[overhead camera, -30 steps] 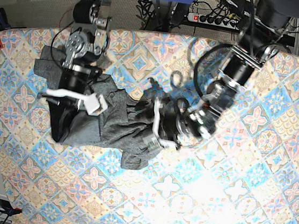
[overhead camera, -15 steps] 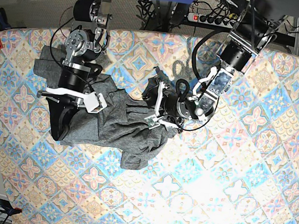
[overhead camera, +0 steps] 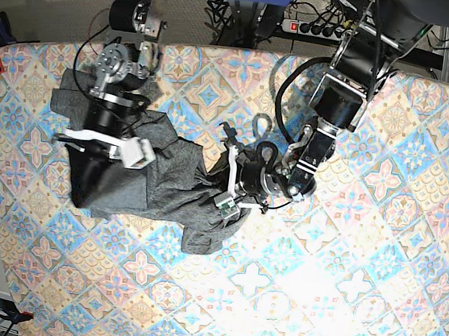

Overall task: Layout the t-shirt on the table in an organized manner, then fold the t-shirt properly
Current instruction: 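Release the fabric and move the left gripper back onto the shirt, then grasp shirt fabric with the right gripper near the left gripper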

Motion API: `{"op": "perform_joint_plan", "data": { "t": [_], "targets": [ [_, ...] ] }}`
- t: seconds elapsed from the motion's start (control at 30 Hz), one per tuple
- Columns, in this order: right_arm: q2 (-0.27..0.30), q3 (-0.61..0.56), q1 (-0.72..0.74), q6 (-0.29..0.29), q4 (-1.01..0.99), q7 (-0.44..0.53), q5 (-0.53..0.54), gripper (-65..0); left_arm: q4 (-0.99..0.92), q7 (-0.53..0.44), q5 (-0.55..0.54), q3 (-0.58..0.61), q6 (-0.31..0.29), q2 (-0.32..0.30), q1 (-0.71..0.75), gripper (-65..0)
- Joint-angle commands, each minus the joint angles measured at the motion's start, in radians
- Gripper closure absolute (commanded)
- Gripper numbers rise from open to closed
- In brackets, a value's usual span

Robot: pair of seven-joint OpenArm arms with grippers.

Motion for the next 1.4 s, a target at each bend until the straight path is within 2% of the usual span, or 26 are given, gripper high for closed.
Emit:
{"op": "perform_joint_plan", "data": {
  "t": [0.0,0.13,0.33,0.5,0.53,0.63,0.7,0.8,0.93,1.07,1.2,1.37],
  "targets": [
    [0.002,0.006,0.01,-0.025,0.02,0.013,-0.001,0.0,-0.013,0.107,0.103,-0.024,0.057,-0.027,-0.032,-2.9],
    [0.002,0.012,0.009,-0.025,0.019,0.013,-0.001,0.0,-0.013,0.107,0.104,-0.081,0.057,-0.076,-0.118,-3.0],
    [0.002,0.003,-0.033,-0.025,0.017,0.015,-0.002,0.0,-0.017,0.107,0.101,-0.084,0.057,-0.158,-0.205,-3.0],
    [0.002,-0.115,-0.099,-0.015,0.0,0.015,-0.002,0.0,-0.017,0.101,0.103,-0.084,0.056,-0.213,-0.213,-3.0],
    [0.002,-0.143,-0.119,0.008,-0.011,0.015,-0.002,0.0,-0.017,0.1,0.103,-0.084,0.056,-0.219,-0.213,-3.0],
    [0.016,-0.241,-0.166,0.176,-0.044,0.015,0.005,0.0,-0.017,0.098,0.103,-0.084,0.056,-0.239,-0.212,-3.0],
    [0.016,-0.282,-0.176,0.244,-0.077,0.008,0.007,0.0,-0.017,0.095,0.103,-0.084,0.056,-0.257,-0.21,-3.0],
    [0.014,-0.302,-0.171,0.247,-0.129,0.008,0.009,0.0,-0.017,0.067,0.103,-0.096,0.057,-0.299,-0.215,-3.0],
    [0.014,-0.301,-0.174,0.247,-0.149,0.007,0.009,-0.7,-0.019,0.057,0.106,-0.173,0.057,-0.336,-0.215,-3.1],
    [0.013,-0.301,-0.176,0.247,-0.17,0.001,0.055,-11.0,-0.019,0.06,0.106,-0.179,0.057,-0.345,-0.21,-3.1],
    [0.014,-0.308,-0.177,0.247,-0.184,-0.058,0.078,-22.3,-0.019,0.058,0.139,-0.184,0.057,-0.343,-0.208,-3.1],
    [0.011,-0.311,-0.176,0.25,-0.216,-0.064,0.076,-21.7,-0.013,0.075,0.181,-0.18,0.057,-0.314,-0.164,-5.3]
  ]
}}
